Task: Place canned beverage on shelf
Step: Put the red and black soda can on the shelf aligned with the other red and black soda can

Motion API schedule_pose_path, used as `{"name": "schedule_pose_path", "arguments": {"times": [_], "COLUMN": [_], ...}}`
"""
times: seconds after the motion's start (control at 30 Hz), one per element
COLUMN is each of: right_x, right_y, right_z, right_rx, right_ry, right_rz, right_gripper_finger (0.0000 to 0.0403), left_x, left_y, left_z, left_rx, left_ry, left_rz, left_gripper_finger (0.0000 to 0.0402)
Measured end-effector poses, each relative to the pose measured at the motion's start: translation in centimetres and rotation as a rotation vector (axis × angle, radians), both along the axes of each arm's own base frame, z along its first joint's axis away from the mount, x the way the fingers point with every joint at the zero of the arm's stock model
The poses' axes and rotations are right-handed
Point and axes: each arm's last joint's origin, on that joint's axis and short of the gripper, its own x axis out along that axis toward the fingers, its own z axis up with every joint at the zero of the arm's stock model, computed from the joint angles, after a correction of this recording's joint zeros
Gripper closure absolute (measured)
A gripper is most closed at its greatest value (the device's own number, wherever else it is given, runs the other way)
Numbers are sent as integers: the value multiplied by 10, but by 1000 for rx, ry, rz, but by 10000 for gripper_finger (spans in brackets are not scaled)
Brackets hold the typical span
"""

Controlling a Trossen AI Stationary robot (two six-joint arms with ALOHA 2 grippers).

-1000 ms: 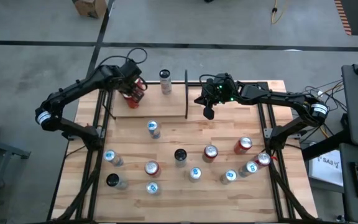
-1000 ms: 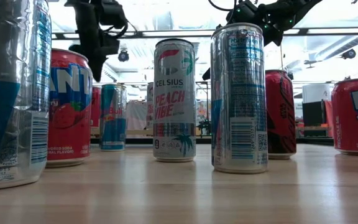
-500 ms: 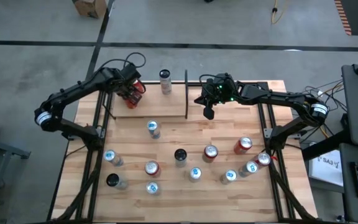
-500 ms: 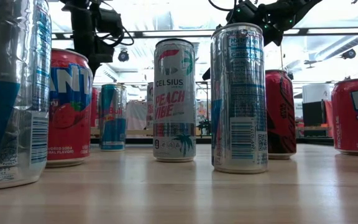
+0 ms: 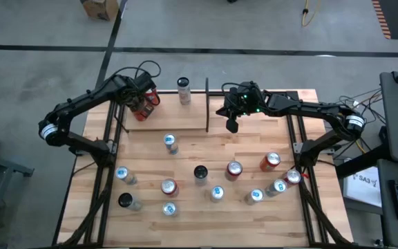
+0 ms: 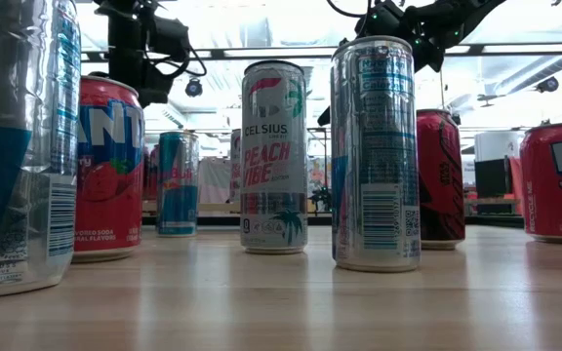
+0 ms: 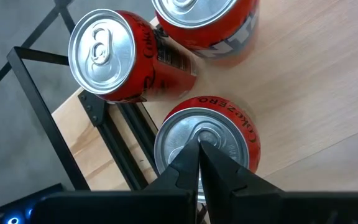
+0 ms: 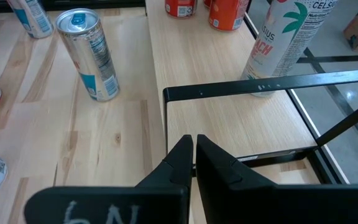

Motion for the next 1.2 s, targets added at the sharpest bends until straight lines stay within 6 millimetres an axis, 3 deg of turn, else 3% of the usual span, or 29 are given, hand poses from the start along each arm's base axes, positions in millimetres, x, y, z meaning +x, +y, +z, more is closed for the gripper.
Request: {"name": "schedule_pose_path", "arguments": {"times": [0.17,0.47,0.87,1.2], "right_x": [0,0,0,0], "right_y": [0,0,0,0], "right_z": [0,0,0,0], "right_rx": [0,0,0,0], "right_ry": [0,0,0,0], "right_rz": [0,0,0,0], "right_gripper_finger": [394,394,394,394], "left_x": [-2,-4,-3,-5], "left_y": [-2,-13,-12,-9], "left_z": [2,20,-6,-8], "left_rx": [1,-122,-156,-63], "left_ry": [-10,-197,-134,-93], "left_rz": [-12,-118,-111,-39], "left_gripper_finger": [402,402,402,402]}}
